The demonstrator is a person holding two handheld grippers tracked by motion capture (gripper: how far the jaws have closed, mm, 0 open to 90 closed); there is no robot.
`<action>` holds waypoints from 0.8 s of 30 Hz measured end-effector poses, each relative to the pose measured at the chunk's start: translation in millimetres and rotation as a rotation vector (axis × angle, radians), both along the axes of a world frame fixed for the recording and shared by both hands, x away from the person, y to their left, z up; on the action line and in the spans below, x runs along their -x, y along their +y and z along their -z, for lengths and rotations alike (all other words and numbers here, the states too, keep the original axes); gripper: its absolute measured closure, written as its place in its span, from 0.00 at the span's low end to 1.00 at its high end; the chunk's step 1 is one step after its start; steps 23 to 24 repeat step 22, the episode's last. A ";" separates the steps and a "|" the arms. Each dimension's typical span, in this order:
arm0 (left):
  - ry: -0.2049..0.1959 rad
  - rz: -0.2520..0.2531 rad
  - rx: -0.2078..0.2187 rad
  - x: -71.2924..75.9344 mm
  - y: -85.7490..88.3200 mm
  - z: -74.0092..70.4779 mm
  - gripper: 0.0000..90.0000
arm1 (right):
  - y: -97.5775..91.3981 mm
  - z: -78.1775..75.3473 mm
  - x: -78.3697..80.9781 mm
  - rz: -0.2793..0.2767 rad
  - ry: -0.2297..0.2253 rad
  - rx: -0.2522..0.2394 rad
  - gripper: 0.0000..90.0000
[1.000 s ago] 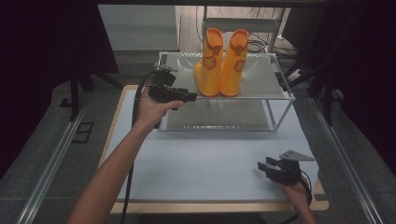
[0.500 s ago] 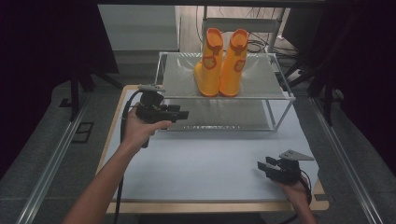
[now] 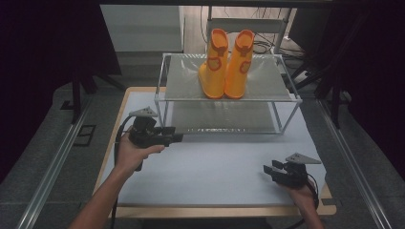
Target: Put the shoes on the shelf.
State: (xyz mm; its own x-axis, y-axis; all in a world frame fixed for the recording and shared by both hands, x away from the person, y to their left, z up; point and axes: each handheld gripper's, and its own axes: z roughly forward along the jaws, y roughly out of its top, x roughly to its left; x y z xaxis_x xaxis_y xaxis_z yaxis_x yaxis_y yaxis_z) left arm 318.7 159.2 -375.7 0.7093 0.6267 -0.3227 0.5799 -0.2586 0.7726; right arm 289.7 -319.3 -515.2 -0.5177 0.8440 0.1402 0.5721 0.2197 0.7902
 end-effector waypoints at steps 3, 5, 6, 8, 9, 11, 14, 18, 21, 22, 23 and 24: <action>0.012 -0.009 0.002 5.9 5.2 12.2 0.56 | 0.4 -0.2 -0.1 0.003 -0.008 -0.002 0.55; 0.022 -0.015 0.003 9.9 9.6 20.5 0.56 | 0.4 -0.4 0.0 0.003 -0.008 -0.003 0.55; 0.027 -0.021 0.010 11.9 11.4 24.6 0.56 | 0.3 -0.4 0.0 0.003 -0.007 -0.003 0.55; 0.034 -0.026 0.014 14.6 15.0 31.6 0.56 | 0.1 -0.5 -0.1 0.005 -0.008 -0.004 0.55; 0.038 -0.029 0.014 15.5 16.5 34.5 0.55 | 0.1 -0.5 -0.2 0.005 -0.008 -0.004 0.55; 0.046 -0.036 0.019 16.0 18.6 38.5 0.55 | 0.1 -0.7 -0.3 0.007 -0.008 -0.004 0.55; 0.048 -0.041 0.015 15.6 19.6 39.8 0.55 | 0.7 -1.1 -0.1 0.005 -0.011 0.000 0.55; 0.046 -0.036 0.012 15.0 18.0 38.4 0.55 | 0.5 -2.5 0.1 0.007 -0.016 -0.002 0.55; 0.041 -0.040 0.005 14.9 16.1 39.2 0.54 | 0.7 -4.1 0.5 0.007 -0.022 -0.003 0.55; 0.039 -0.042 0.003 14.7 15.7 40.2 0.53 | 1.1 -4.8 0.5 0.007 -0.025 -0.003 0.54; 0.039 -0.042 0.003 14.7 15.7 40.2 0.53 | 1.1 -4.8 0.5 0.007 -0.025 -0.003 0.54; 0.039 -0.042 0.003 14.7 15.7 40.2 0.53 | 1.1 -4.8 0.5 0.007 -0.025 -0.003 0.54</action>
